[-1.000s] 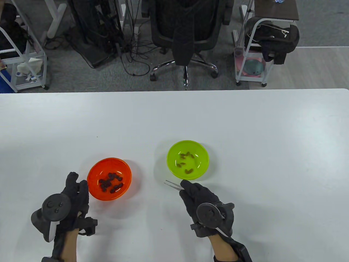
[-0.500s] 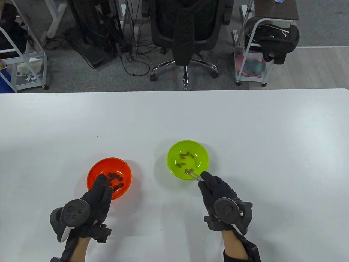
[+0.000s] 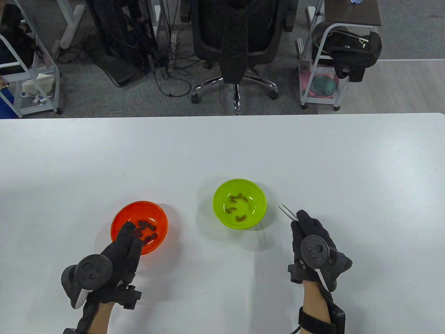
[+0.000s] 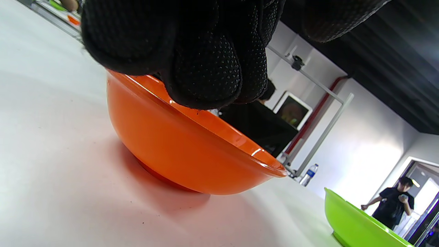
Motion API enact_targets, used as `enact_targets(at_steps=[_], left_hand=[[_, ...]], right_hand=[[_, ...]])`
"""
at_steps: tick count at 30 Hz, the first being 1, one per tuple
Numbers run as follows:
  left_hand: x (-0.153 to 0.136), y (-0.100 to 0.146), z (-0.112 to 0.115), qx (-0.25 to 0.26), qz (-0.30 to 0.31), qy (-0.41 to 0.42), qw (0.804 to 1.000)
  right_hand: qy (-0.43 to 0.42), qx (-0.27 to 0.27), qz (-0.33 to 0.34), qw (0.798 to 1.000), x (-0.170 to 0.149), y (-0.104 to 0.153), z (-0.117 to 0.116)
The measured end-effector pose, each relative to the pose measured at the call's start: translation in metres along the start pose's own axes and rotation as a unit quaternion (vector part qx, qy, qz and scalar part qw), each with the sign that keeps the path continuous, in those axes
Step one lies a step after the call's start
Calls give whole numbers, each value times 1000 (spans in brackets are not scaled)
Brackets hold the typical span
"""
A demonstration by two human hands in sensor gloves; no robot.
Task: Pick raisins with tweezers into bowl
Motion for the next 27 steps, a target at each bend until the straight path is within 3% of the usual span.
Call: enact_targets(at_steps=[10, 17, 27], left_hand=[[-1, 1, -3, 3, 3, 10, 1000], [-2, 1, -3, 2, 5, 13, 1000], [-1, 3, -3, -1, 8, 19, 1000]], right_hand=[[1, -4, -116, 993, -52, -16, 9], [79, 35, -128, 988, -49, -20, -3], [111, 65, -148, 981, -48, -20, -12]])
Point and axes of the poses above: the tracker on the back of each hand, its own x axis roughly to the thumb side, its own y axis roughly from the fingertips to the wrist, z = x × y, the point moved 5 cm from there along -y, roughly from the wrist to the fingertips, and after that the axes turned 11 degrees about -y, right-handed, at the moved point
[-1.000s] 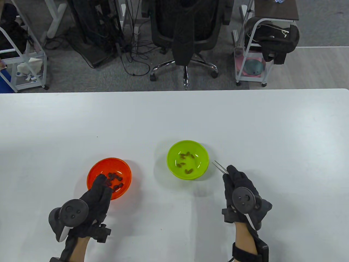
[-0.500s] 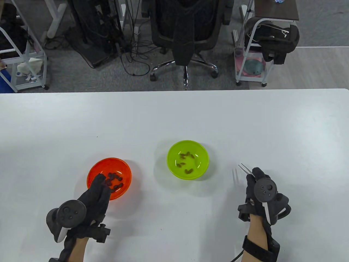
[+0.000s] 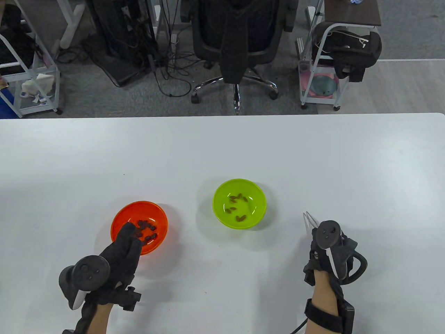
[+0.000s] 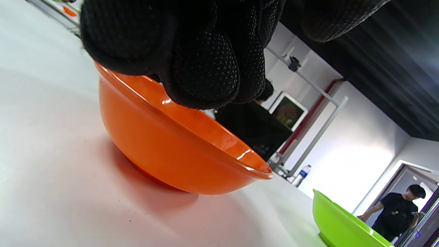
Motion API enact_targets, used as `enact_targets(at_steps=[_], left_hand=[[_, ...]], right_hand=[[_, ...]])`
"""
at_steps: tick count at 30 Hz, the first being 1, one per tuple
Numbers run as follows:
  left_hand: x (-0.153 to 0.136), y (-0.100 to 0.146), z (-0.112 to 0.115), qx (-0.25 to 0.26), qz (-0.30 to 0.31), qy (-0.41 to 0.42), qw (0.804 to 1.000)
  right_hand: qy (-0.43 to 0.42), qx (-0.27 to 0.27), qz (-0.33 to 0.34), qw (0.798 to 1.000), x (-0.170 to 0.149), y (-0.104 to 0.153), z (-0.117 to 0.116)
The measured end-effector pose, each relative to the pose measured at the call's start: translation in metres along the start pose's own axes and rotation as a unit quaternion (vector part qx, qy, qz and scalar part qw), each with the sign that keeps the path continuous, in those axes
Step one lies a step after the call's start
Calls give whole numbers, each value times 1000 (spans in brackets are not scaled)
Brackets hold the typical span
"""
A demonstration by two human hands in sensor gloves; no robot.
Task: Pick raisins with tweezers into bowl
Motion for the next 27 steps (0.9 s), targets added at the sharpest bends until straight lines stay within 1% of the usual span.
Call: enact_targets(at_steps=[4, 6, 7, 15, 18, 20, 22, 27], left_hand=[[0, 0, 1, -3, 1, 0, 1000], [0, -1, 2, -6, 3, 0, 1000], [1, -1, 1, -6, 4, 0, 1000], [3, 0, -1, 2, 11, -7, 1000], [3, 1, -2, 5, 12, -6, 1000], [3, 1, -3, 9, 12, -6, 1000], [3, 1, -3, 11, 11, -6, 1000], [2, 2, -4, 15, 6, -6, 1000]], right_hand=[[22, 3, 1, 1000, 4, 0, -2], [34, 21, 1, 999, 4, -1, -6], [40, 20, 0, 999, 5, -1, -5], [14, 27, -7, 1000, 1, 0, -6], [3, 1, 11, 1000, 5, 5, 0], [-7, 6, 24, 1000, 11, 8, 0], [-10, -2, 35, 999, 16, 11, 1], [-40, -10, 96, 995, 39, 25, 5]])
Point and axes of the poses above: the tracker on the back of each hand, its own x axis roughly to the thumb side, its own y axis roughly from the fingertips to the wrist, z = x × y, the point moved 5 cm from there along -y, roughly from the wrist to the fingertips, and after that the axes turned 11 degrees about -y, right-handed, at the moved point
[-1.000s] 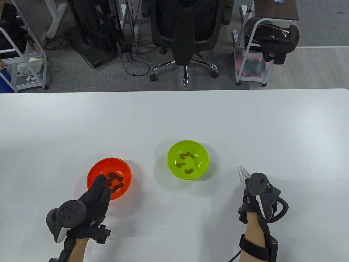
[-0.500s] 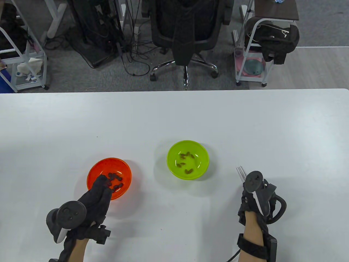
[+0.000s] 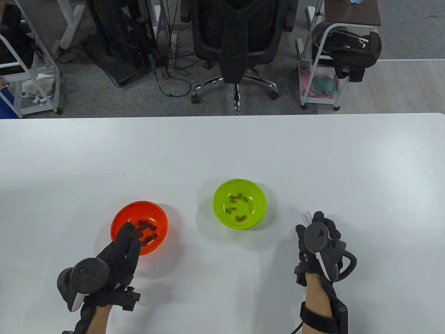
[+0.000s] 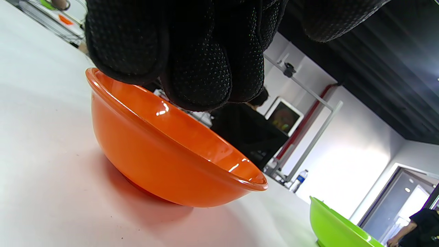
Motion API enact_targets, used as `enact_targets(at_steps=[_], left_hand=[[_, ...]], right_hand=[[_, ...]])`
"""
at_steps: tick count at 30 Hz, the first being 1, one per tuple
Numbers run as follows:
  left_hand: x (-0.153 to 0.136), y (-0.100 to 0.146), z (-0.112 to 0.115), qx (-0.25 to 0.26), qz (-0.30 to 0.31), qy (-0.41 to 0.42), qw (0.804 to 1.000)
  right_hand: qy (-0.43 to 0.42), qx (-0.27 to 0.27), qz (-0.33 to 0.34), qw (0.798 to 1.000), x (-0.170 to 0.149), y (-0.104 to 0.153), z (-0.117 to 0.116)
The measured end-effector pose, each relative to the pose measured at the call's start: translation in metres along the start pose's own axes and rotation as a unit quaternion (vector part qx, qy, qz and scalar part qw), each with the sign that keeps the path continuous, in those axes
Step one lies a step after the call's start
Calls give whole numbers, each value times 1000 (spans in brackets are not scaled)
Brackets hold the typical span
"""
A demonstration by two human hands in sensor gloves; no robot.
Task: Pick raisins with tweezers into bowl
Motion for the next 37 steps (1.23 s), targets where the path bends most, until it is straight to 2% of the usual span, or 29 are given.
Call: enact_targets(at_steps=[11, 19, 22, 30, 37], left_hand=[[2, 0, 1, -2, 9, -3, 1000], [10, 1, 4, -3, 30, -13, 999], [11, 1, 4, 0, 32, -14, 999], [15, 1, 7, -1, 40, -20, 999], [15, 2, 6, 2, 40, -21, 999]], right_hand=[[-43, -48, 135, 989, 55, 37, 16], [-94, -44, 224, 969, 85, 68, 26], [-97, -34, 247, 964, 96, 79, 22], [-79, 20, 318, 944, 131, 108, -6], [-77, 27, 331, 940, 137, 114, -9]])
Point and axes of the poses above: the tracker on the back of each hand, its own x axis roughly to the thumb side, its own y axis roughly from the fingertips to the wrist, z = x × y, the point moved 5 cm from there along -y, roughly from the wrist to the fingertips, and after that the axes turned 11 degrees about -y, right-handed, at the moved point
